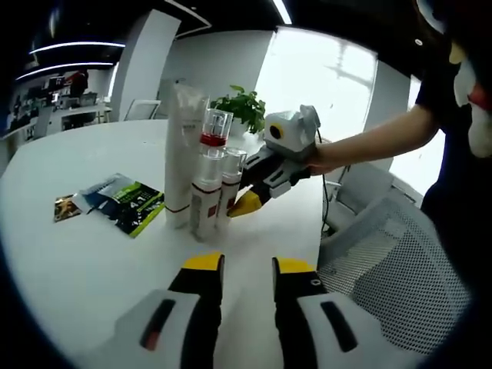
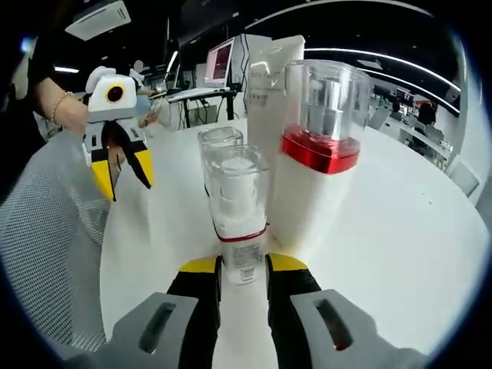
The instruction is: Arrange the skincare products in the storage area until every visible bottle or jar stands upright without overlapping.
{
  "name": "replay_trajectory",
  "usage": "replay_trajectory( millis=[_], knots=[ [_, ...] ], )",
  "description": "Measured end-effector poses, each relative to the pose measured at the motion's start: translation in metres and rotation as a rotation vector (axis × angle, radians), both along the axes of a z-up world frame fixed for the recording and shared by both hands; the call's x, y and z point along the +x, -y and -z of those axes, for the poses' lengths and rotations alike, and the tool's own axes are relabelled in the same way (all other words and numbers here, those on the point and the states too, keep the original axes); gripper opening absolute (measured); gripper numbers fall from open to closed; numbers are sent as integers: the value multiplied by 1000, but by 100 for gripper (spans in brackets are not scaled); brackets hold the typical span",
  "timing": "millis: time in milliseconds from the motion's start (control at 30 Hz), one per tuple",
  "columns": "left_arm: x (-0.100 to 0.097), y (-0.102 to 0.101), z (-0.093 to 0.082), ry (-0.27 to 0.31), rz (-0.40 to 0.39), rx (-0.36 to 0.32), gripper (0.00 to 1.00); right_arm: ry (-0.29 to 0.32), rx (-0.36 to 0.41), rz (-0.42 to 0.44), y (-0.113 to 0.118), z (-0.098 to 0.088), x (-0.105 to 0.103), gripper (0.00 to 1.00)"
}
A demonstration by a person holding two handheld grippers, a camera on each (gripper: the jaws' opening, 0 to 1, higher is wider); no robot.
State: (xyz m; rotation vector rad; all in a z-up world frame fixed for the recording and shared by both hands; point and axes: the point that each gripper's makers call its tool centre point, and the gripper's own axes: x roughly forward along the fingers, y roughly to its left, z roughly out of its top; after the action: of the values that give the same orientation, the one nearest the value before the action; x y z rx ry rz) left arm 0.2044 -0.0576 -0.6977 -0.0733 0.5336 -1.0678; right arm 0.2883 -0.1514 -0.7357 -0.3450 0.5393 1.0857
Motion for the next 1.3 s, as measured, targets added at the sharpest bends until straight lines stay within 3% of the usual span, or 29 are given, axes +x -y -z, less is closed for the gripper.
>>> replay_trajectory(
  millis=[133,233,300,367,667,867,1300],
  knots=[
    [-4,2,-11,-2,-23,-36,26,-3,-6,43,9,0,-5,38],
    [-4,3,-22,-3,-35,-41,27,-3,5,59,11,-8,-14,41],
    [-6,2,-22,-39,-44,-48,28,1,21,73,10,-16,-19,42],
    [-7,0,-25,-13,-46,-43,31,1,23,83,9,-18,-23,44],
    [-18,-9,-35,-59,-56,-32,42,34,35,121,1,-37,-44,53],
    [-23,-26,-36,-91,-83,-30,49,38,50,148,-3,-44,-55,61],
    [-19,-63,-45,-67,-190,-30,67,75,99,192,-17,-69,-67,77]
  ],
)
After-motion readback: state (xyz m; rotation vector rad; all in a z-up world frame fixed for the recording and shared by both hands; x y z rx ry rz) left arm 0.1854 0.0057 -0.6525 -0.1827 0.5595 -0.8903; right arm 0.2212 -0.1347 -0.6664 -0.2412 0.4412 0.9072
